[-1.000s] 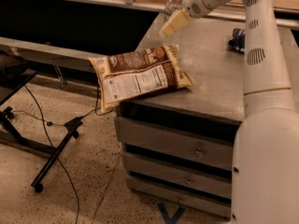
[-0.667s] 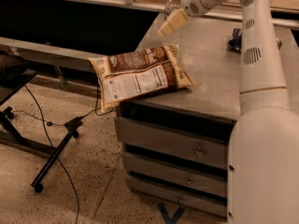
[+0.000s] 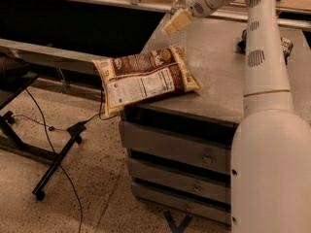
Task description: Pick water bottle
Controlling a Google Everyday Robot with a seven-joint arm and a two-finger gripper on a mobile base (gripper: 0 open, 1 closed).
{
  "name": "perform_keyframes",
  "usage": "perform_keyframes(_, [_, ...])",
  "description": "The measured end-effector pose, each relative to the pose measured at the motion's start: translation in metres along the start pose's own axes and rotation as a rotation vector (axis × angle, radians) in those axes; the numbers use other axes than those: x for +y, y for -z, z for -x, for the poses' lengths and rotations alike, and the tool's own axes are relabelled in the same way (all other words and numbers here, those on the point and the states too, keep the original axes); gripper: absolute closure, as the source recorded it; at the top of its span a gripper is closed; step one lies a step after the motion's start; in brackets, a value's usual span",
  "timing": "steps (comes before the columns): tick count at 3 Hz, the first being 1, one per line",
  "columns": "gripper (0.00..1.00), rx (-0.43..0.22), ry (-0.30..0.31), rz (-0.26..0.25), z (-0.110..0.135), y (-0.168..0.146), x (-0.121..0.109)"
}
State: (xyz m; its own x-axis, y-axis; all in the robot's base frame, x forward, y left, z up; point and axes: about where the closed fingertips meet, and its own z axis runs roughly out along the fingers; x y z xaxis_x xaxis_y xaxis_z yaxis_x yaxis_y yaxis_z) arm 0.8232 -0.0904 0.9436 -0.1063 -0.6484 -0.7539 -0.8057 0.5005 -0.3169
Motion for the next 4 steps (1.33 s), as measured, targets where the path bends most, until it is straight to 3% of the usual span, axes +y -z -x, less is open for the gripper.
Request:
perform_keyframes(1, [0.47, 0.012, -0.002, -0.003, -0.0028, -0.0056, 0.0000])
perform_keyframes(3, [0.93, 0.029, -0.005, -0.005, -0.0063, -0.0142, 0.0006])
perform_keyframes(4, [1.00, 0.031, -0.002, 0.000, -0.0060, -0.0154, 0.0018])
